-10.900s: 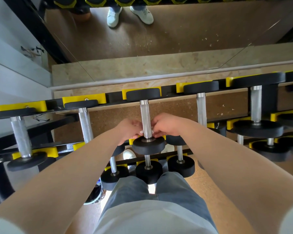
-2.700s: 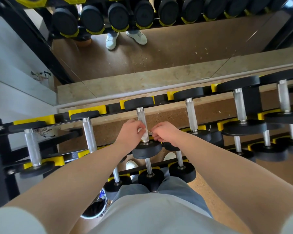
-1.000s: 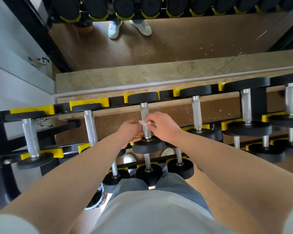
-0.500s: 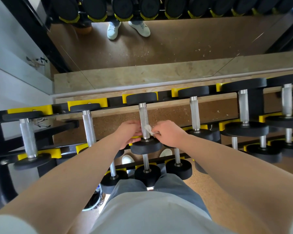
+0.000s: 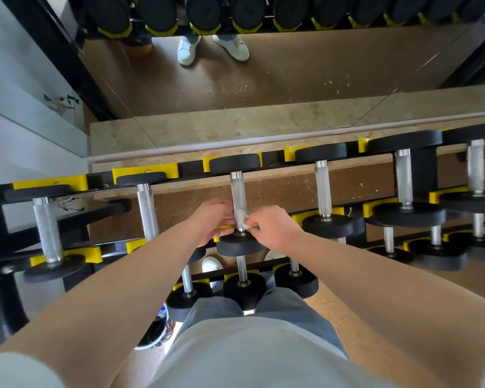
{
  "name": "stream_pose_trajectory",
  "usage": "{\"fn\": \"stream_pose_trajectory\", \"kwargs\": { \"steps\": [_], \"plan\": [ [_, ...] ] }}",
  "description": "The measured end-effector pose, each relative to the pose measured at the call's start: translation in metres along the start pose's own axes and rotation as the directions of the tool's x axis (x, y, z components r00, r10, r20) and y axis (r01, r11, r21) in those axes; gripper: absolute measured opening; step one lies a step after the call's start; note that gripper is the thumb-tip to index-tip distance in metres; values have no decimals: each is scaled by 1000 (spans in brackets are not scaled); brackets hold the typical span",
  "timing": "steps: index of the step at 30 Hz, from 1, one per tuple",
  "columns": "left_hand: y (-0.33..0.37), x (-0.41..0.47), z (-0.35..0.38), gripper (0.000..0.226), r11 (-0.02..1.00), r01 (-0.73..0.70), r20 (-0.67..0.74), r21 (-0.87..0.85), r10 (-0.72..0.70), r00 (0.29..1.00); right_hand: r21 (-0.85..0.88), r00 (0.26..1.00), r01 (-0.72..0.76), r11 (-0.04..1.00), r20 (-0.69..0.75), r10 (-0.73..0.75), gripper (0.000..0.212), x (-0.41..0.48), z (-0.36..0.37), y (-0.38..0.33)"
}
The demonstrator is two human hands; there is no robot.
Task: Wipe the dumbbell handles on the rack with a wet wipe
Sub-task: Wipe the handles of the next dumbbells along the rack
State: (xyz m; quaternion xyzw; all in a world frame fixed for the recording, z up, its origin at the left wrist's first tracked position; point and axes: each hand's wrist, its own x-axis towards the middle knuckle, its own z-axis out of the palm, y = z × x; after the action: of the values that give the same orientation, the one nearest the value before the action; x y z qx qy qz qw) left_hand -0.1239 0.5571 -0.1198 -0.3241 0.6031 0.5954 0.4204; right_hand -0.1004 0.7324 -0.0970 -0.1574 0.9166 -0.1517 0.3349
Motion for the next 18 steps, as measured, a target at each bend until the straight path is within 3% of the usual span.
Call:
{"fn": "stream_pose_trajectory", "kwargs": {
  "steps": [3,7,9,11,13,16,18],
  "plan": [
    [0,-1,0,31,999,18,-2,-41,-18,1000,145,996,-34,989,-74,45,17,9,-8,-5],
    [0,-2,-1,25,999,29,3,-22,-29,1000,313,906,-71,947,-377,193,23,32,-25,-11],
    [2,-3,-1,25,999,31,5,-9,-31,1000,295,894,-48,954,-414,173,27,38,-28,-12],
    [2,-3,-1,23,1000,27,0,-16,-27,1000,191,939,17,981,-339,50,30,33,-21,-11],
    [2,-3,0,21,999,21,-8,-48,-21,1000,42,980,108,993,-171,-100,31,21,-12,-9],
    [-1,-6,1,22,996,22,1,-84,-22,1000,-161,968,241,957,114,-224,32,15,-4,-8],
    [-3,-6,1,21,994,17,2,-107,-17,1000,-191,969,245,951,92,-231,32,20,-8,-11]
  ]
}}
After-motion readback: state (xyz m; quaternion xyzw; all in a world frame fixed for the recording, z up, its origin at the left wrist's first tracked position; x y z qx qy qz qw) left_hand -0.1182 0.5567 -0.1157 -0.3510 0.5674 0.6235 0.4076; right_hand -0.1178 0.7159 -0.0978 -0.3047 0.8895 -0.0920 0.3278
